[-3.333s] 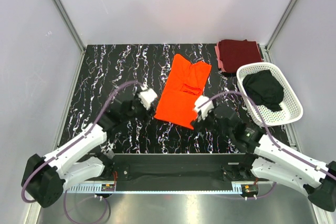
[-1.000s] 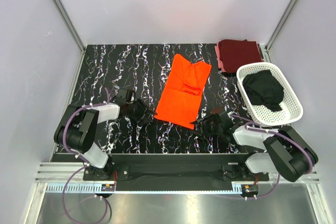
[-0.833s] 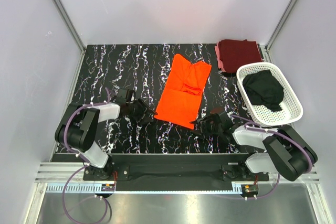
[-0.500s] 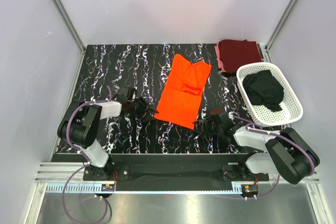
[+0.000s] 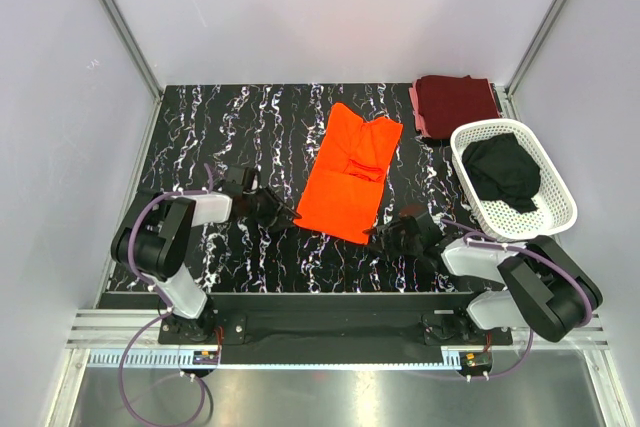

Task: Fold and stack the t-shirts
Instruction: Fold the tshirt

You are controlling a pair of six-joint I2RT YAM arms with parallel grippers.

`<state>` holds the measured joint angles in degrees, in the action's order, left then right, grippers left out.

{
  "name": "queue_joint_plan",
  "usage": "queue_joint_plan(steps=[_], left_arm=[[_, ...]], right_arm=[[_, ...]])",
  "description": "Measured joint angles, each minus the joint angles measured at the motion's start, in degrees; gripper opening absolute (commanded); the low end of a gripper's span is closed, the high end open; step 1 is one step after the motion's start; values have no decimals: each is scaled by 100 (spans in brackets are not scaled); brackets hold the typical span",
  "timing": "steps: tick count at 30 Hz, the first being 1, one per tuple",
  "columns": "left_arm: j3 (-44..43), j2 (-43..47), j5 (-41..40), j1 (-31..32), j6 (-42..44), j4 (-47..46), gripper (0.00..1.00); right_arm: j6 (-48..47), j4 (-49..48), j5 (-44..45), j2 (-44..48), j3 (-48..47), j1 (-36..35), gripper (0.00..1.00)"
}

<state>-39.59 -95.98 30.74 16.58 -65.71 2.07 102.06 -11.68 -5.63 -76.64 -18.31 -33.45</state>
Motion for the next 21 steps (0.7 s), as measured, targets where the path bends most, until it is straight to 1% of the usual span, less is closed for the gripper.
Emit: queue_joint_plan(steps=[1,2,3,5,6,7,10,13,16,21], left_arm=[[11,-7,7,0,-2,-22,25],[26,-17,-17,0,28,-46,21],[42,-39,-22,0,33,-59,13],[63,-57,-35,2,85,-90,7],[70,-57,-28,2,101,-109,4],[72,-57,-15,2,122,-140,0],[96,-52,-4,2,188,-212,0],[256,52,-13,2,236,-369,0],[573,374,-92,2,247,-380,0],[1261,1231,-269,26,249,-166,0]], right_arm=[[-2,0,0,0,0,0,42],[-26,24,-7,0,0,0,34],[-52,48,-9,-2,0,0,30],[-140,140,-22,-9,0,0,19],[-192,170,-39,-22,-2,0,16],[-234,190,-85,-48,-7,0,9],[-450,254,-208,-181,-122,0,0],[-787,461,-415,-391,-400,0,0],[-1145,833,-573,-476,-684,0,0],[-1471,1384,-767,-146,-682,-4,0]])
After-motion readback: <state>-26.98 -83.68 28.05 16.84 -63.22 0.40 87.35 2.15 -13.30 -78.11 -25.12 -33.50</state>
